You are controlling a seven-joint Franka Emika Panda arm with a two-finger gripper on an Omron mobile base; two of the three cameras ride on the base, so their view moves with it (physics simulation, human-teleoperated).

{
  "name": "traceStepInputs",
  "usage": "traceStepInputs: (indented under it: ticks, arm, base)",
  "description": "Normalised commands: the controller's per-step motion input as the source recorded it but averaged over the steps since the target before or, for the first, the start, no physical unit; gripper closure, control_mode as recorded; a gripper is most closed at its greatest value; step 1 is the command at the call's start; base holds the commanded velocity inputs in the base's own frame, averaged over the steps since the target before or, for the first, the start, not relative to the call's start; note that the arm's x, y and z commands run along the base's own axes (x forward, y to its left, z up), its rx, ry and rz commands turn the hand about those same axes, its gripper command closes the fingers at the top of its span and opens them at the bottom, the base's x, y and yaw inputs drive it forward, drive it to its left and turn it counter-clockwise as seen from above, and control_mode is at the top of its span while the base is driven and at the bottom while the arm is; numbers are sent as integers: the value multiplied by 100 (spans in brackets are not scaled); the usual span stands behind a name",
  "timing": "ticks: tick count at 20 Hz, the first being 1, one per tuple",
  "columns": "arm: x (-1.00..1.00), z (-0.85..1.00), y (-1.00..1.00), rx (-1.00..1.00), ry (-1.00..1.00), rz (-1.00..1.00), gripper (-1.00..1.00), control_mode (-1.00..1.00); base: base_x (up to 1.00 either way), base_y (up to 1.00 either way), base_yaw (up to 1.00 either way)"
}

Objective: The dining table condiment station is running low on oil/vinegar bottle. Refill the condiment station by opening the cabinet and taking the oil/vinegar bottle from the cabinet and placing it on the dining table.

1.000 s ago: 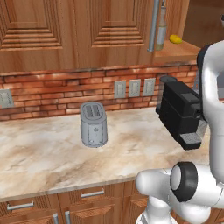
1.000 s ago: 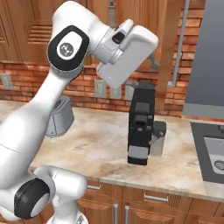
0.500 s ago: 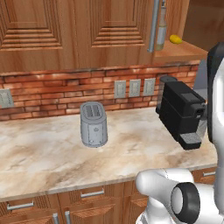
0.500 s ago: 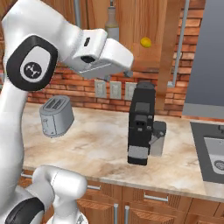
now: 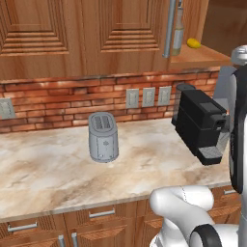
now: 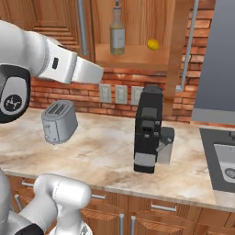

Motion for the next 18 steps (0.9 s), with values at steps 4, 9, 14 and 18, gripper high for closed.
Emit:
traceStepInputs:
  ticks: [4,9,14,18]
  arm:
    - [34,28,32,7,-25,43,-100,-100]
    - [37,8,34,0,-13,38,-100,-100]
    - [40,0,26,0,-5,23,-100,-100]
    - [49,10,1,0,0,1,-100,-100]
  base:
    - [0,0,0]
    - [0,0,0]
    - [0,0,0]
    - [0,0,0]
